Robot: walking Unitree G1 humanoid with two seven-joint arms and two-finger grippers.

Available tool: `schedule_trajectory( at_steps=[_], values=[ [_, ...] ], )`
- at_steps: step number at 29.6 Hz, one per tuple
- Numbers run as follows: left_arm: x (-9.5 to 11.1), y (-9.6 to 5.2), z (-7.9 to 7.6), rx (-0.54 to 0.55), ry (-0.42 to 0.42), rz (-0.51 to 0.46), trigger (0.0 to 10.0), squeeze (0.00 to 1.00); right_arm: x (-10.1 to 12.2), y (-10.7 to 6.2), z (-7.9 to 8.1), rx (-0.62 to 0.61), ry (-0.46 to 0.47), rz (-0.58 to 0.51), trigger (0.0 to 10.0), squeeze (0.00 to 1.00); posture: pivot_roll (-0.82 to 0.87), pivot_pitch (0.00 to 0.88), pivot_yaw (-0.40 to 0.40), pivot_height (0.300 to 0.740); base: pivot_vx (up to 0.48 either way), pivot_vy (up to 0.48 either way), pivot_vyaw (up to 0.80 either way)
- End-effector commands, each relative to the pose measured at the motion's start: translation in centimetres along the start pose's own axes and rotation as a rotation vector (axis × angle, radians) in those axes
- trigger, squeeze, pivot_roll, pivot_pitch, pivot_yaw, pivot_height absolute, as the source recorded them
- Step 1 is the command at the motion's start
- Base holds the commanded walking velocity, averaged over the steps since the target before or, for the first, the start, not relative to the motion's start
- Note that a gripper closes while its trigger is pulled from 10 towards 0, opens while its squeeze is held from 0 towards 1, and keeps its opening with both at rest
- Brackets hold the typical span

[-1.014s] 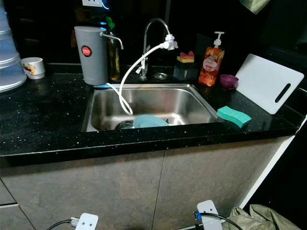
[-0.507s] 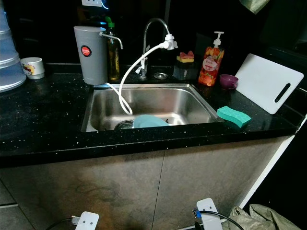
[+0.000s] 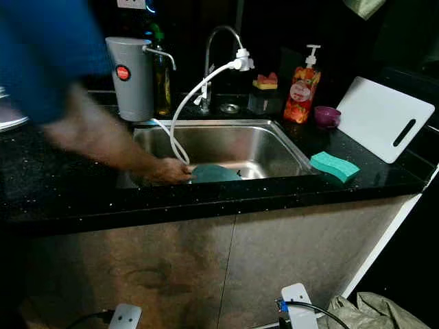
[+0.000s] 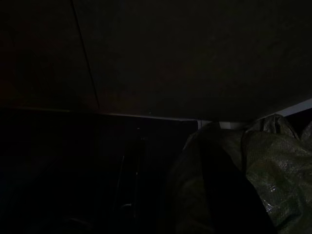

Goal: Kitchen organization

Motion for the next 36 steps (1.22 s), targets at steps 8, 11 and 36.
schedule_trajectory(
  at_steps=[8, 11, 36],
  values=[
    [-0.59, -0.27, -0.26, -0.002, -0.006, 0.011, 10.0, 0.00, -0.78, -0.22, -0.23, -0.010, 0.011, 0.024, 10.0, 0.00, -0.02, 0.074, -0.121, 0.740, 0.000, 0.000, 0.00],
    [-0.61, -0.28, -0.26, -0.002, -0.007, 0.012, 10.0, 0.00, -0.80, -0.23, -0.22, -0.010, 0.010, 0.025, 10.0, 0.00, -0.02, 0.074, -0.121, 0.740, 0.000, 0.000, 0.00],
    [-0.60, -0.26, -0.29, -0.002, -0.007, 0.013, 10.0, 0.00, -0.83, -0.23, -0.26, -0.010, 0.011, 0.027, 10.0, 0.00, -0.02, 0.074, -0.122, 0.740, 0.000, 0.000, 0.00]
  ],
)
Point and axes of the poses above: a point about 5 cm out from each wrist's last joint towards the gripper, its own y axis pointing out of the wrist towards the gripper, its own x axis along the axis of the wrist's last joint, z = x × y, the point moved 4 cm from there along y, pointing out of the wrist towards the gripper, and after that the axes turned 2 degrees about y, right-handed, at the moved point
